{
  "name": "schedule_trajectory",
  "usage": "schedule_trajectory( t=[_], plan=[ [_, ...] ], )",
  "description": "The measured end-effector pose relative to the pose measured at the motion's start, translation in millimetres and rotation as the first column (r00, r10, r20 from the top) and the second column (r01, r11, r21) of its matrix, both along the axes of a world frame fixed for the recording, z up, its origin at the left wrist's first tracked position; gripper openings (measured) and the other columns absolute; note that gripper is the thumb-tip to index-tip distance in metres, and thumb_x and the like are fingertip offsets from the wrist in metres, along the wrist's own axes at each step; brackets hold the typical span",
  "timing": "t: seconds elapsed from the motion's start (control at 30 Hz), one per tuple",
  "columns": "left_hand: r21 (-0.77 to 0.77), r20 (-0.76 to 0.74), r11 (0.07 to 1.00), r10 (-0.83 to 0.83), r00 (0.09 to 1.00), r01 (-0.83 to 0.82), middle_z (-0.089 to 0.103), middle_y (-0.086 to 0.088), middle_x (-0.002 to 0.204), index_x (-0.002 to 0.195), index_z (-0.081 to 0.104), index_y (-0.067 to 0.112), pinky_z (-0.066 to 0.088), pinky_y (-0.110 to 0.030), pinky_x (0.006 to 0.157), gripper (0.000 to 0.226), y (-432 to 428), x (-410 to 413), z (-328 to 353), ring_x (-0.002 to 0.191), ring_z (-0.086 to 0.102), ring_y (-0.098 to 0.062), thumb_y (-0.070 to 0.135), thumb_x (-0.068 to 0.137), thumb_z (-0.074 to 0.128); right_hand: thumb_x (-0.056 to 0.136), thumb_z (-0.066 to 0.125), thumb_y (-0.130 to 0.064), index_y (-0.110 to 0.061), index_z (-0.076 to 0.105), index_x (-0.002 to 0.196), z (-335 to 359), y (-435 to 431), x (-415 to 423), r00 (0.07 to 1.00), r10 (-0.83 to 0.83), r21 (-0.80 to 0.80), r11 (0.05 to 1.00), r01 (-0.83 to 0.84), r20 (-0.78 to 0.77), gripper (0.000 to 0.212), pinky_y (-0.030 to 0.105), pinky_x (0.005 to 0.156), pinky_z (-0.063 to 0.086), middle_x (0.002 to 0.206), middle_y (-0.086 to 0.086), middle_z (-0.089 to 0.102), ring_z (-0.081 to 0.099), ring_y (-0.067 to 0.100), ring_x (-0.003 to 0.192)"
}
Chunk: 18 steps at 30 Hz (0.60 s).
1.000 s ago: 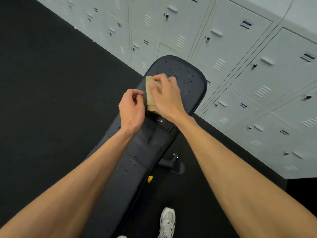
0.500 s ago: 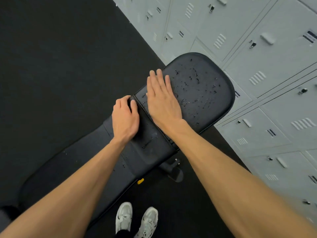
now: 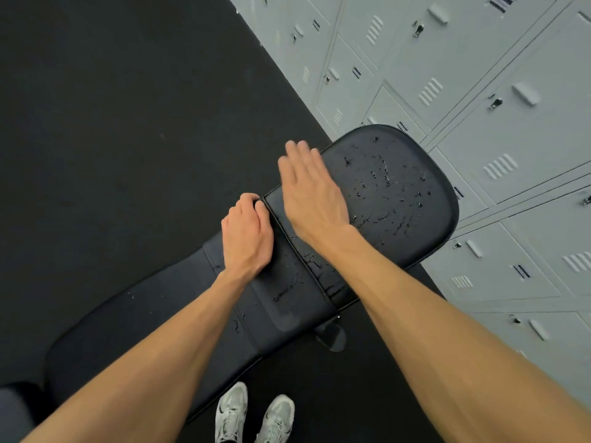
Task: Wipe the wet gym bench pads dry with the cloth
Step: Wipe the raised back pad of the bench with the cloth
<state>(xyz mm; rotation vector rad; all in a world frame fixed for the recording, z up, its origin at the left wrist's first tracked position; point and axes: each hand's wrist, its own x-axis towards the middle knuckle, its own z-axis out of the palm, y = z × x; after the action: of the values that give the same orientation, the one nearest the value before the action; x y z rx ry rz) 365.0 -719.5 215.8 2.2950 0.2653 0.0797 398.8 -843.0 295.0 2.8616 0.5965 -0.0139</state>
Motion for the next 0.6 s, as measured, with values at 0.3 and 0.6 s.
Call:
schedule_trajectory(
  t=[0.3, 0.6],
  plan=[
    [-0.027, 0.037, 0.991, -0.131, 0.991, 0.132, 0.069, -0.002, 0.118, 0.122, 0.065, 0.015, 0.043, -0.041, 0.098, 0.040, -6.6, 24.8, 17.2, 0.107, 0.059, -0.028, 0.029, 0.116, 0.028, 0.111, 0.023, -0.018, -0.001, 0.056, 0.135, 7.6, -28.1, 18.9, 0.982, -0.115, 0.041, 0.993, 0.110, 0.153, 0.044, 0.056, 0.134, 0.022, 0.143, 0.020, 0.058, 0.041, 0.046, 0.155],
    [0.048, -0.032, 0.990, -0.133, 0.991, 0.135, 0.054, -0.007, 0.083, 0.084, 0.038, 0.013, 0.046, -0.051, 0.082, 0.040, -17.4, 25.7, 19.6, 0.083, 0.054, -0.037, 0.030, 0.117, 0.022, 0.112, 0.041, -0.024, -0.012, 0.062, 0.116, 1.0, -39.7, 32.2, 0.971, -0.052, 0.093, 0.995, 0.031, 0.233, 0.025, 0.060, 0.134, 0.022, 0.110, 0.008, 0.063, 0.061, 0.034, 0.114]
  ],
)
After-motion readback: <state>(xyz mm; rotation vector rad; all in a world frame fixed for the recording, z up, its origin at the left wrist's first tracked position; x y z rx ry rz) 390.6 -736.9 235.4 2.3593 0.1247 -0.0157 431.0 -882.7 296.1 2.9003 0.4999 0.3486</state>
